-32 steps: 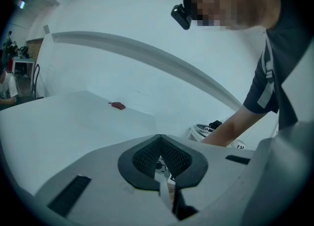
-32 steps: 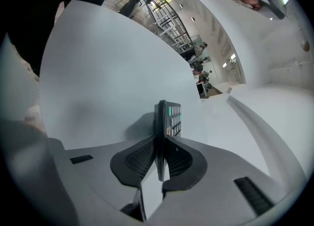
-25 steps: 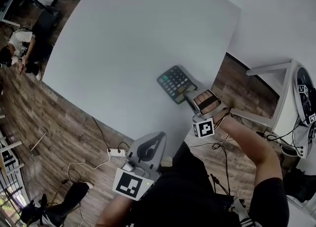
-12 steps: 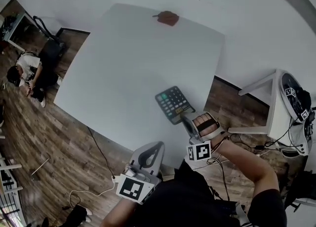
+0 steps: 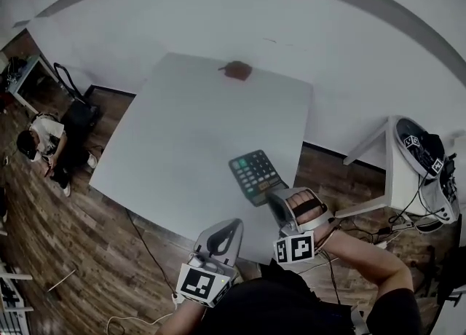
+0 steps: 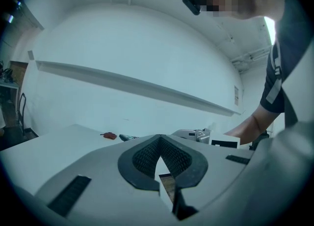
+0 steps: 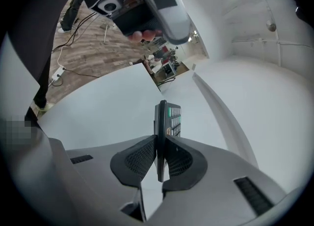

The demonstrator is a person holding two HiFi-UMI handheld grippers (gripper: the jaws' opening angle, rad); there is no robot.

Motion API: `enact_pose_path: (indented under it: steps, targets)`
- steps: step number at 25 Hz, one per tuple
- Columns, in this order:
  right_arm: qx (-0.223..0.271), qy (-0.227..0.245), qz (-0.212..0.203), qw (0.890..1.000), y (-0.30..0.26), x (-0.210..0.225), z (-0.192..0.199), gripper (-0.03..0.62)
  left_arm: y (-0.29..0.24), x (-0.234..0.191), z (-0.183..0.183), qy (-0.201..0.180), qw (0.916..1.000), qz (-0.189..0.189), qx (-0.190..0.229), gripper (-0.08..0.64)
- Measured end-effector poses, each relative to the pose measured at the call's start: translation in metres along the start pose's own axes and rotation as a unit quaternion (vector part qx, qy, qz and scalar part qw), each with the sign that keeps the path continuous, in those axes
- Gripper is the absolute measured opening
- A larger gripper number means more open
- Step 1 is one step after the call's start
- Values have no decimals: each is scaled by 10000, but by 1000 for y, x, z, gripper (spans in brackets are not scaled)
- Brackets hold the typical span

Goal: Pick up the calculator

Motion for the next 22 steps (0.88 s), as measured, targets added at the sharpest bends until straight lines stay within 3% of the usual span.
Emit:
enact_pose_path:
  steps: [11,22]
  targets:
    - [-50,-24,365,9993,47,21,-56,55,17,-8,-20,-307,9985,222,399,6]
    - [-110,-46,544,9984,62,23,-76,55,27,-7,-32,-450,9963,354,634,6]
Point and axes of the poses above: the fingertips, and each gripper's own axes: y backward along the fingers, x to its right, z out of its underside, the point moved 4 cm from there along y, backward along the fingers, and after that the axes turned 12 degrees about -y, right-handed, at the moved point
